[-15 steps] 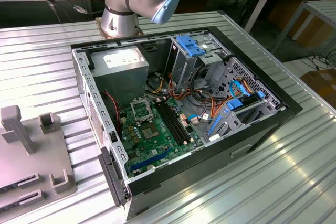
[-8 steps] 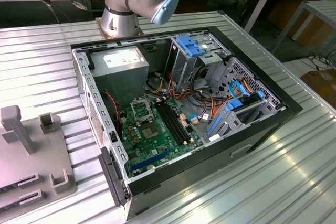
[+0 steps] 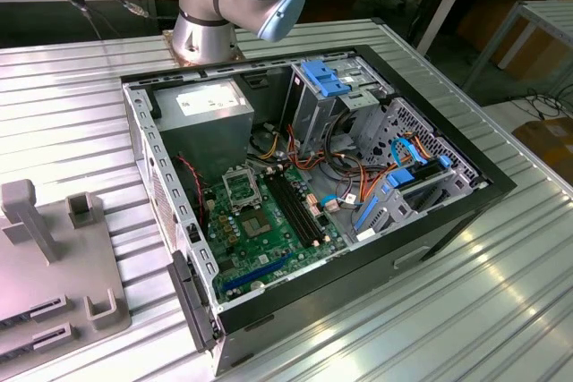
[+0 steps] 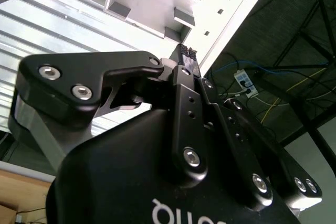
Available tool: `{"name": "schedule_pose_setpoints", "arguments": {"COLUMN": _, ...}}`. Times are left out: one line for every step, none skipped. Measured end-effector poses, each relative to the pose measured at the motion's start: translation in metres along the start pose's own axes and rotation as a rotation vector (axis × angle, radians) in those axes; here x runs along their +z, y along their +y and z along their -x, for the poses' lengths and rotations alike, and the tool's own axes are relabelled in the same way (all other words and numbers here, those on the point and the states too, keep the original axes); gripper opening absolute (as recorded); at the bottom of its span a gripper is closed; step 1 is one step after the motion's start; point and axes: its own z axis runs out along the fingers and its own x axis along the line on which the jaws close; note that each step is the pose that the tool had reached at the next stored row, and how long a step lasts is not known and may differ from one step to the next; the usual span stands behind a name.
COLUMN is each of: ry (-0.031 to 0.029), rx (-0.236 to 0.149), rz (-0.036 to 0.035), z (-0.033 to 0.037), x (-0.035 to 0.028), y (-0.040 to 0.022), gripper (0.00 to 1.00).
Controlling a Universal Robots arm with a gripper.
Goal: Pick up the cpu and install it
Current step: 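Pick up the cpu and move it towards the insertion slot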
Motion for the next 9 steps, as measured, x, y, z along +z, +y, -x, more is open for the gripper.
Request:
{"name": "schedule_pose_setpoints", "arguments": {"ry": 0.0000, "rx": 0.000, "rz": 0.0000, "z": 0.0000, "x": 0.0000, "y": 0.0000, "gripper": 0.11}}
{"name": "schedule_pose_setpoints", "arguments": {"ry": 0.0000, "rx": 0.000, "rz": 0.0000, "z": 0.0000, "x": 0.0000, "y": 0.0000, "gripper": 0.11}}
{"name": "schedule_pose_setpoints", "arguments": {"ry": 0.0001, "rx": 0.000, "rz": 0.0000, "z": 0.0000, "x": 0.0000, "y": 0.0000, "gripper": 0.11}}
{"name": "schedule_pose_setpoints", "arguments": {"ry": 0.0000, "rx": 0.000, "rz": 0.0000, "z": 0.0000, "x": 0.0000, "y": 0.0000, "gripper": 0.11}}
{"name": "schedule_pose_setpoints", "arguments": {"ry": 0.0001, "rx": 0.000, "rz": -0.0001, "z": 0.0000, "x": -0.0001, "y": 0.0000, "gripper": 0.11}}
{"name": "schedule_pose_setpoints", "arguments": {"ry": 0.0000, "rx": 0.000, "rz": 0.0000, "z": -0.0001, "x": 0.0000, "y": 0.0000, "gripper": 0.11}}
{"name": "schedule_pose_setpoints", "arguments": {"ry": 0.0000, "rx": 0.000, "rz": 0.0000, "z": -0.0001, "x": 0.0000, "y": 0.0000, "gripper": 0.11}}
{"name": "schedule_pose_setpoints", "arguments": {"ry": 0.0000, "rx": 0.000, "rz": 0.0000, "z": -0.0001, "x": 0.0000, "y": 0.0000, "gripper": 0.17}}
{"name": "schedule_pose_setpoints", "arguments": {"ry": 0.0000, "rx": 0.000, "rz": 0.0000, "z": -0.0001, "x": 0.0000, "y": 0.0000, "gripper": 0.17}}
